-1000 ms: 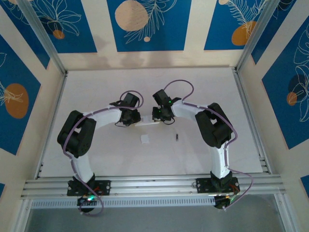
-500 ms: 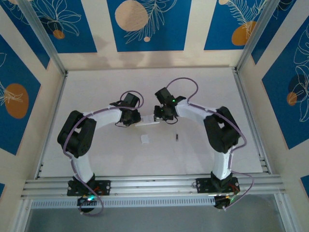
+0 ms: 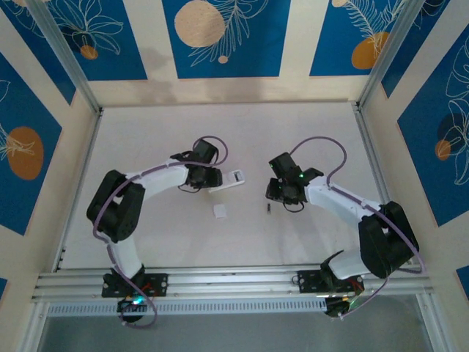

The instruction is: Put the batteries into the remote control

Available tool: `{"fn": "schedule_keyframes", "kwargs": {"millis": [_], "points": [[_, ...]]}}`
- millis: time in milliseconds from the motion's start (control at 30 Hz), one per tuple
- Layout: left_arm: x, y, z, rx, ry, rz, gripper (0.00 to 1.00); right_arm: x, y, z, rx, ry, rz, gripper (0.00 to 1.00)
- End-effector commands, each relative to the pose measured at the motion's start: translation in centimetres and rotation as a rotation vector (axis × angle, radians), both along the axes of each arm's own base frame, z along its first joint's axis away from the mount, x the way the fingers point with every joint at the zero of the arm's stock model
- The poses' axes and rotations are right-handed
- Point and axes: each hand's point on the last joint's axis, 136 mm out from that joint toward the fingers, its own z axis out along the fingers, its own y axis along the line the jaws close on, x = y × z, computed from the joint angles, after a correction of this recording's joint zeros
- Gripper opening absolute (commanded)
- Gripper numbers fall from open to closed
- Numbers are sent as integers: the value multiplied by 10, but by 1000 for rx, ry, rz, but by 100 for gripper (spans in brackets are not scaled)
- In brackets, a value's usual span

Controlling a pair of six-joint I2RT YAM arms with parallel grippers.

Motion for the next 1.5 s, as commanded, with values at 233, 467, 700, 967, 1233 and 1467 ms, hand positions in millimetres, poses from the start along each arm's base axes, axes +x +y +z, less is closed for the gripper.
{"fn": "schedule_keyframes", "kwargs": {"millis": [233, 467, 700, 967, 1233, 1467], "points": [[-12, 20, 111, -8, -287, -97, 62, -5, 19, -21, 40, 78, 71, 37], [-32, 24, 128, -107, -407, -139, 62, -5, 27, -41, 4, 123, 74, 35], [-42, 22, 128, -149, -441, -173, 63, -10, 25, -54, -37, 149, 78, 21], [-55, 0, 146, -354, -334, -139, 64, 1, 50, -14, 90, 27, 163, 12], [-66, -27, 177, -647, -162, -26, 58, 1, 114, 99, 474, -311, 481, 12], [-67, -12, 190, -580, -224, -20, 54, 2, 96, 71, 248, -253, 533, 12]]}}
